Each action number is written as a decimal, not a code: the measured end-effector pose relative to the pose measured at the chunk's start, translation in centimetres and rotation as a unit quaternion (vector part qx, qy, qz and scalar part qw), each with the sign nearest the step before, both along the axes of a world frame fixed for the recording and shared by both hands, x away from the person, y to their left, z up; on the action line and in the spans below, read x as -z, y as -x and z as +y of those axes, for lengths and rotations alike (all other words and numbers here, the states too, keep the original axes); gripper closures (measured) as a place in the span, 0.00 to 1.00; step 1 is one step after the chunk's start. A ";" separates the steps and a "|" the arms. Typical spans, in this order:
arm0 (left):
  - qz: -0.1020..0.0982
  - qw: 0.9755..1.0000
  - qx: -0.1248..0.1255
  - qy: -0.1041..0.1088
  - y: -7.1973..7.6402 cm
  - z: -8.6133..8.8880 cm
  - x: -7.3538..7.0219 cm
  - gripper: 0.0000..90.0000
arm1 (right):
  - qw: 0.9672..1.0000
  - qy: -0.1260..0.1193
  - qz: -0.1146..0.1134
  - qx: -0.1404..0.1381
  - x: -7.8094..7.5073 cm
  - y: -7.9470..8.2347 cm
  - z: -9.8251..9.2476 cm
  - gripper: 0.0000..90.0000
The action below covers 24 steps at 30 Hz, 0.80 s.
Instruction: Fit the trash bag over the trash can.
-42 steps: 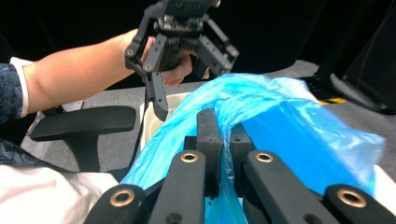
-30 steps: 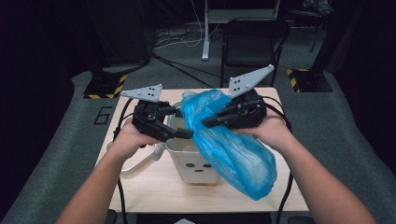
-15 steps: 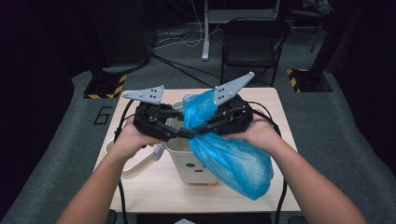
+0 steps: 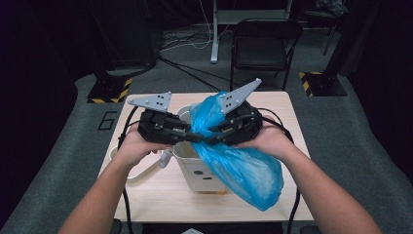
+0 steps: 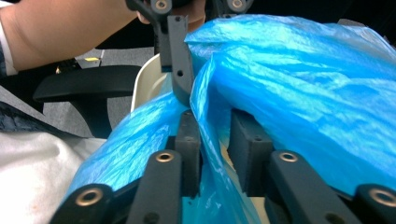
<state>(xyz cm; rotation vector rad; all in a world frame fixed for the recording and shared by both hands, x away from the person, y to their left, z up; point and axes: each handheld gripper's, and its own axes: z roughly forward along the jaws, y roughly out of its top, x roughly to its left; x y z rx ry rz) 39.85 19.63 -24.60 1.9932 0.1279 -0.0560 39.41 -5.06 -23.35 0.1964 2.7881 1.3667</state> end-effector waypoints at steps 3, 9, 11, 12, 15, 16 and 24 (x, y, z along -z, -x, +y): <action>-0.001 1.000 -0.004 -0.005 0.1 -0.1 0.0 0.88 | 1.000 0.004 -0.003 0.003 0.0 0.0 -0.2 0.75; -0.008 1.000 -0.012 -0.013 0.2 0.0 0.0 0.94 | 1.000 -0.005 -0.004 0.011 -0.2 0.2 -1.1 0.66; -0.010 1.000 -0.015 -0.014 0.1 0.1 -0.1 0.95 | 1.000 -0.013 -0.002 0.015 -0.3 0.3 -1.6 0.64; -0.011 1.000 -0.017 -0.013 0.1 0.2 -0.1 0.95 | 1.000 -0.019 0.000 0.016 -0.5 0.4 -1.9 0.63; -0.014 1.000 -0.023 -0.014 0.1 0.3 -0.2 0.96 | 0.999 -0.035 0.002 0.023 -0.9 0.6 -2.9 0.62; -0.016 0.999 -0.024 -0.014 0.0 0.4 -0.3 0.96 | 0.999 -0.039 0.002 0.024 -1.0 0.7 -3.2 0.61; -0.023 0.999 -0.036 -0.012 0.2 1.3 -0.7 0.96 | 0.998 -0.057 0.000 0.034 -1.8 1.7 -5.2 0.59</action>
